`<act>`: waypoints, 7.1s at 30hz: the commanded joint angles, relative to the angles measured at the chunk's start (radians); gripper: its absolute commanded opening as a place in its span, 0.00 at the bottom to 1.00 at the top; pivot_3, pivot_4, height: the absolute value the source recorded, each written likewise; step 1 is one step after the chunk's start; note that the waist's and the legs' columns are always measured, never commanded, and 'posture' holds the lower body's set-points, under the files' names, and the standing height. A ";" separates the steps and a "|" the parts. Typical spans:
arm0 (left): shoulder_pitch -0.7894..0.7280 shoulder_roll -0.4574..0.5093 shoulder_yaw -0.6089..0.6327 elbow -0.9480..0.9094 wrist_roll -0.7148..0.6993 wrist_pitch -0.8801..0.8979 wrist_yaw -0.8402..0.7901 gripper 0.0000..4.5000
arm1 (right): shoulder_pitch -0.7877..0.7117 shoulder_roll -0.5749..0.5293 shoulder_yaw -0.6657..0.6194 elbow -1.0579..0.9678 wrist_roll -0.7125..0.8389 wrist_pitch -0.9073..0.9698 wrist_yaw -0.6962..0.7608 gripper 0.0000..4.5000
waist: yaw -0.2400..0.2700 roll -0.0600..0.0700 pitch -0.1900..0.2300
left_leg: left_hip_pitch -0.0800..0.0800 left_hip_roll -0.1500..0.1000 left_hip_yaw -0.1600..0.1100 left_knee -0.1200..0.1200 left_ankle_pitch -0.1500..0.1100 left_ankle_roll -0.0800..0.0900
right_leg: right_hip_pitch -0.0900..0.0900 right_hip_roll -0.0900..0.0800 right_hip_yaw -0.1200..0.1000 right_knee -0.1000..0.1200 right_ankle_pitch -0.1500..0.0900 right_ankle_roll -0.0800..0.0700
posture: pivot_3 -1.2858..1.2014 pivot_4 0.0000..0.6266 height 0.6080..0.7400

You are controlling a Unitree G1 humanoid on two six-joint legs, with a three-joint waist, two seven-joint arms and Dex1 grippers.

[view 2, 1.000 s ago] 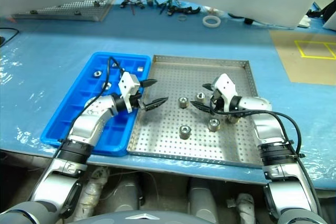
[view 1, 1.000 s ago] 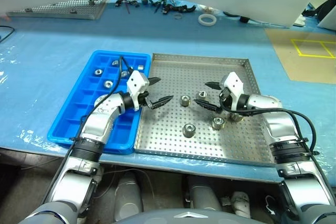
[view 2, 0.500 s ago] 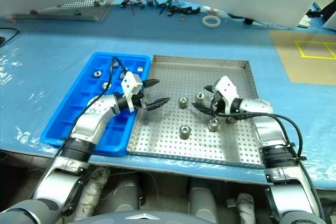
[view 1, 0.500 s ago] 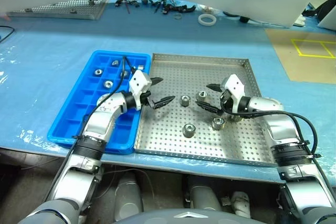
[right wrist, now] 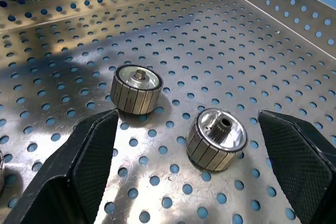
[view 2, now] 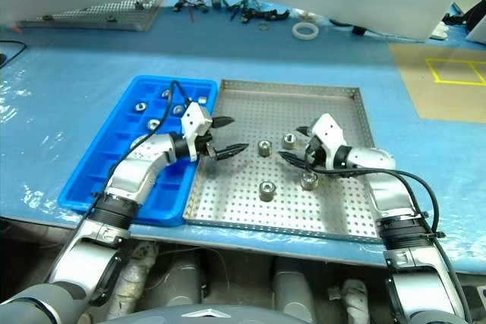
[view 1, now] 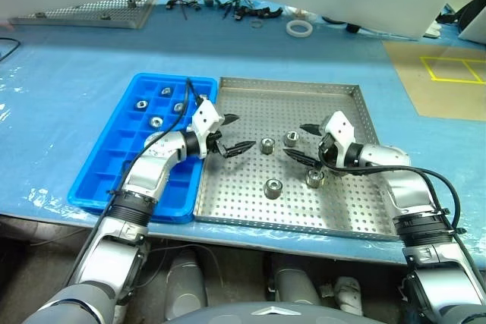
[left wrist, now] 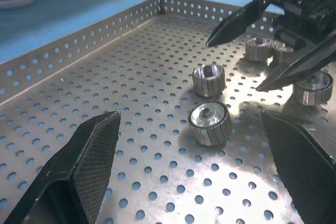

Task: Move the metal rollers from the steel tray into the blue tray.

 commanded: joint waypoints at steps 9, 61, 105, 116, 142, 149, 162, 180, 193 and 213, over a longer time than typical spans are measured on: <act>-0.202 -0.056 -0.051 0.153 0.043 -0.004 -0.034 1.00 | 0.084 -0.048 -0.085 -0.153 0.029 0.048 -0.046 0.99 | -0.014 0.000 0.000 | 0.000 -0.001 0.000 0.000 0.000 0.000 | 0.000 0.000 0.001 -0.001 0.000 0.000 | 0.36 0.24 1.00; -0.097 -0.193 0.248 -0.078 -0.109 0.099 0.217 0.41 | -0.165 0.168 0.024 -0.082 0.109 0.107 -0.014 1.00 | -0.053 -0.001 0.001 | -0.004 -0.011 0.000 0.010 -0.009 0.014 | 0.000 -0.008 0.000 -0.002 -0.001 0.002 | 0.44 0.24 1.00; 0.331 -0.193 0.472 -0.397 0.082 0.319 1.022 0.78 | -0.283 0.297 0.083 0.218 0.066 -0.065 0.122 1.00 | 0.060 -0.001 0.001 | -0.005 -0.006 -0.005 -0.001 -0.004 0.005 | -0.003 -0.006 -0.004 -0.001 -0.003 0.004 | 0.52 0.24 1.00; 0.119 -0.128 0.352 -0.287 -0.100 0.210 0.626 0.99 | -0.223 0.228 -0.007 0.116 0.104 -0.013 0.050 1.00 | 0.053 -0.002 0.001 | -0.008 -0.007 -0.005 0.000 -0.003 0.005 | -0.003 -0.006 -0.004 -0.002 -0.002 0.004 | 0.45 0.24 1.00; -0.512 -0.302 0.040 0.849 0.124 -0.238 0.123 0.99 | 0.335 0.040 -0.342 -0.462 0.201 0.186 -0.274 1.00 | -0.136 -0.002 0.001 | -0.006 -0.015 0.000 0.017 -0.014 0.021 | 0.002 -0.009 0.002 -0.003 -0.008 0.017 | 0.23 0.24 1.00; -0.495 -0.303 0.015 0.917 0.213 -0.249 0.168 0.87 | 0.366 0.037 -0.342 -0.484 0.209 0.183 -0.306 1.00 | -0.200 -0.002 0.001 | -0.012 -0.016 0.000 0.024 -0.018 0.026 | 0.003 -0.012 0.001 -0.005 -0.009 0.018 | 0.22 0.24 1.00; -0.381 -0.286 0.100 0.721 0.160 -0.220 0.202 0.38 | 0.174 0.060 -0.240 -0.365 0.231 0.173 -0.248 1.00 | -0.245 -0.001 0.001 | -0.020 -0.028 -0.004 0.031 -0.023 0.035 | 0.003 -0.024 -0.003 -0.007 -0.005 0.011 | 0.30 0.24 1.00; 0.141 -0.124 0.276 -0.494 -0.043 0.322 0.484 0.38 | -0.338 0.257 0.073 0.234 0.141 -0.006 0.106 1.00 | -0.009 0.000 0.002 | -0.023 -0.016 -0.005 0.028 -0.019 0.034 | 0.001 -0.023 -0.015 -0.001 -0.005 0.008 | 0.55 0.24 1.00; 0.603 -0.139 0.333 -0.946 -0.005 0.459 0.742 0.38 | -0.520 0.415 0.122 0.595 0.059 -0.186 0.282 1.00 | 0.122 0.001 0.002 | -0.024 -0.013 -0.009 0.020 -0.015 0.021 | 0.004 -0.025 -0.026 -0.001 -0.007 0.007 | 0.65 0.24 1.00; 0.698 -0.252 0.420 -0.894 0.098 0.469 1.023 0.54 | -0.489 0.392 0.092 0.597 0.022 -0.207 0.292 1.00 | 0.123 0.002 0.002 | -0.023 -0.010 -0.011 0.015 -0.012 0.017 | 0.002 -0.022 -0.027 -0.001 -0.008 0.009 | 0.62 0.24 1.00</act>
